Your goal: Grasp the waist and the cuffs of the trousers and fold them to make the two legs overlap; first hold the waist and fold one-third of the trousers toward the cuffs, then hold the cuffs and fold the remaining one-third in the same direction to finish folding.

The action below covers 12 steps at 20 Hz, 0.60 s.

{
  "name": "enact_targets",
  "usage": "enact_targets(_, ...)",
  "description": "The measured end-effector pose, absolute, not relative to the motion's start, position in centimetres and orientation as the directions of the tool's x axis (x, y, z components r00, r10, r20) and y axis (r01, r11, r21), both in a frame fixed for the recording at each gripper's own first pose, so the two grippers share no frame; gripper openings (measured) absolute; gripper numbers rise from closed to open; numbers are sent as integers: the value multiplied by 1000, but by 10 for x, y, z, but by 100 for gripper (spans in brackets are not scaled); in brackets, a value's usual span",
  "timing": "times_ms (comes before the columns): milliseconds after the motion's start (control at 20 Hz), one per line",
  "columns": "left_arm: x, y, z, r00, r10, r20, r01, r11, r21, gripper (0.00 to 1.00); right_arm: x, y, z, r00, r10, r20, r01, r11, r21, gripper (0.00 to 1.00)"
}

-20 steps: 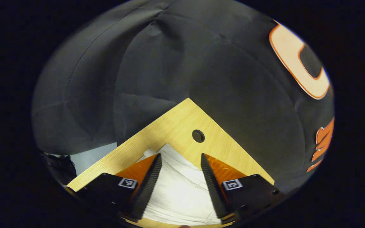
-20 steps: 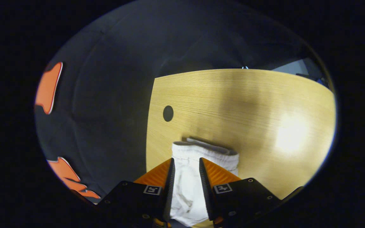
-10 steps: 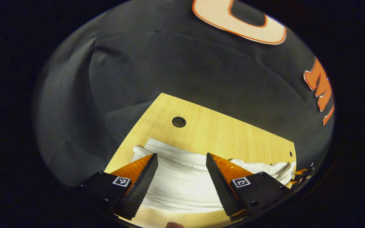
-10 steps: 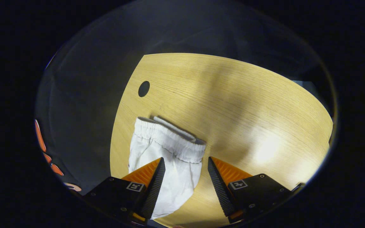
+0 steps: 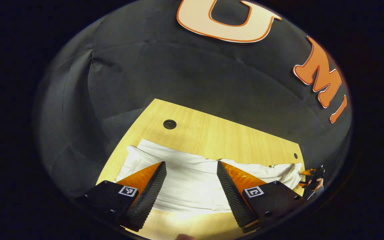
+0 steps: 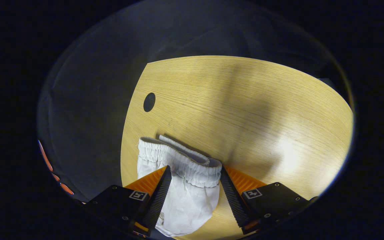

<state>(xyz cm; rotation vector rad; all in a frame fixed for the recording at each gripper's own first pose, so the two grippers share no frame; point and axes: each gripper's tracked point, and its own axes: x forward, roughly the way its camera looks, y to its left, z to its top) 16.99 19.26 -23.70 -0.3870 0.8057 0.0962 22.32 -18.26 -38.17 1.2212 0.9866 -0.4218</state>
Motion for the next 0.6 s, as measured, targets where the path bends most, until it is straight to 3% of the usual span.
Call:
enact_targets(100, 161, 182, -234, 693, -71, -718, -217, 929, -301, 100, 221, -185, -391, 546, 216, -809, 751, 301, 588, 83)
enact_targets(300, 143, 152, -238, 681, -99, -725, -187, 934, -303, 100, 233, -183, -394, 623, 212, -753, 728, 194, 657, 27)
enact_targets(400, 135, 138, -242, 669, -120, -734, -180, 931, -316, 100, 235, -181, -394, 653, 188, -734, 703, 211, 679, 15)
enact_targets(600, 126, 116, -244, 664, -154, -732, -152, 930, -333, 100, 235, -180, -383, 654, 157, -740, 690, 279, 668, 7)
